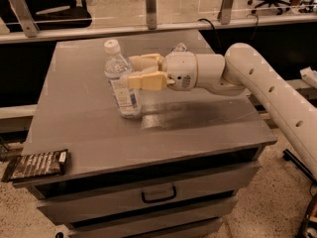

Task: Place blue plastic bottle upright

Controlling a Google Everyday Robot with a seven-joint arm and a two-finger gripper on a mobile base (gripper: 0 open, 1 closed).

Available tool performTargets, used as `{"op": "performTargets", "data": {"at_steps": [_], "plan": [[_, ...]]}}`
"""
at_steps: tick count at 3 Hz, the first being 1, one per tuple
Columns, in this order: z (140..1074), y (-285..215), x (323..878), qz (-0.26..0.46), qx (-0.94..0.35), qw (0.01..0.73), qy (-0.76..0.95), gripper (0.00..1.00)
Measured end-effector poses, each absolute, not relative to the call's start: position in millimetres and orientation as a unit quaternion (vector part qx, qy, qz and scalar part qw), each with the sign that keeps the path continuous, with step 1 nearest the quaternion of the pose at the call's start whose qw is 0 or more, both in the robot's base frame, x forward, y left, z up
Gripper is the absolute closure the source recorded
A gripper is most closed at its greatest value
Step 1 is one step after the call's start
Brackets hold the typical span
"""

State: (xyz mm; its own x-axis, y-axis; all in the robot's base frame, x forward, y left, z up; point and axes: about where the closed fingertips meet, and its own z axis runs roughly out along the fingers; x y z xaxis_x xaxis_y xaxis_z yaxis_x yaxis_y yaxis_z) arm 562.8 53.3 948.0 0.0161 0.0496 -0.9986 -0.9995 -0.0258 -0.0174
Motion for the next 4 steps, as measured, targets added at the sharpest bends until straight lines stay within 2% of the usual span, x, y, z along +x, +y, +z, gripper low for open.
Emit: {"op": "performTargets", "data": {"at_steps": [1, 2, 4], "plan": [[931.7, 45.8, 563.3, 0.513, -0.495, 0.502, 0.489, 0.13], [925.7, 37.8, 565.7, 0.51, -0.492, 0.501, 0.497, 0.0], [935.0, -19.6, 567.4, 0.456, -0.493, 0.49, 0.556, 0.0]]}}
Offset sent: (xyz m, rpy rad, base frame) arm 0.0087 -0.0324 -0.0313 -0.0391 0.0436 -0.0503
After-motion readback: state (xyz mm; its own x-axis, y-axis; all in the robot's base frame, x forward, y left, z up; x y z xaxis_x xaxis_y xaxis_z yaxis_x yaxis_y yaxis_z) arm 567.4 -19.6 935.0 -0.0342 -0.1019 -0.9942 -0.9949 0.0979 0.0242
